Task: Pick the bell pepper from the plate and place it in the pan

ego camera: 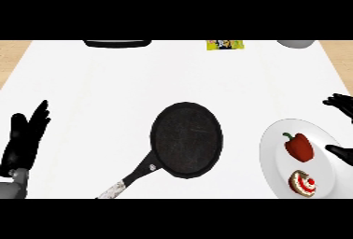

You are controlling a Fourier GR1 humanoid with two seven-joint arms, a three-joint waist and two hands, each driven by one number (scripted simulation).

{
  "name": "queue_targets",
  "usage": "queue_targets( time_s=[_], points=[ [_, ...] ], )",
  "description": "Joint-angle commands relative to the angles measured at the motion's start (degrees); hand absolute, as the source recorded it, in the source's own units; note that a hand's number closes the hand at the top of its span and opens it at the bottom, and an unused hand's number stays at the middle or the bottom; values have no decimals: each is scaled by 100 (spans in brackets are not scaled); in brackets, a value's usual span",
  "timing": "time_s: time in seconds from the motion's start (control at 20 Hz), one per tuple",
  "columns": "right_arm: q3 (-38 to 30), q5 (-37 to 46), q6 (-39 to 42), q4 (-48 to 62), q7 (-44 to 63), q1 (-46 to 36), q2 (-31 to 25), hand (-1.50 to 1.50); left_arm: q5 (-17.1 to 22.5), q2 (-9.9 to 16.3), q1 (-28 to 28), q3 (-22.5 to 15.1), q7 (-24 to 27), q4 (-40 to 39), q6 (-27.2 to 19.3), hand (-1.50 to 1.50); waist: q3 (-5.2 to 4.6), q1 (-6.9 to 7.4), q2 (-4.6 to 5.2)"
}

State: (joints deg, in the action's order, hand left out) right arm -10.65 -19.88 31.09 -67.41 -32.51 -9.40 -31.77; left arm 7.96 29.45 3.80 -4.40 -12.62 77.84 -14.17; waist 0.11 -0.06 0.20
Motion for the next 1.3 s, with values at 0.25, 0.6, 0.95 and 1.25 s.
queue_targets(
  time_s=[0.25,0.6,0.95,1.25],
  points=[
    [60,1205,213,-522,-409,138,-1359,-150,-122,-57,229,7,-260,-117,86,0,-10,-44,-33],
    [922,2823,-214,-1381,471,-209,-2295,-150,-150,-26,377,114,-65,-381,160,0,-19,16,-13],
    [1674,3952,-210,-2263,1609,-356,-2502,-150,-246,-66,249,124,-61,-271,152,0,-15,54,-28],
    [2365,4841,-324,-2879,2319,44,-2022,-150,-433,-307,119,118,-7,-216,-18,0,-12,6,-31]
  ],
)
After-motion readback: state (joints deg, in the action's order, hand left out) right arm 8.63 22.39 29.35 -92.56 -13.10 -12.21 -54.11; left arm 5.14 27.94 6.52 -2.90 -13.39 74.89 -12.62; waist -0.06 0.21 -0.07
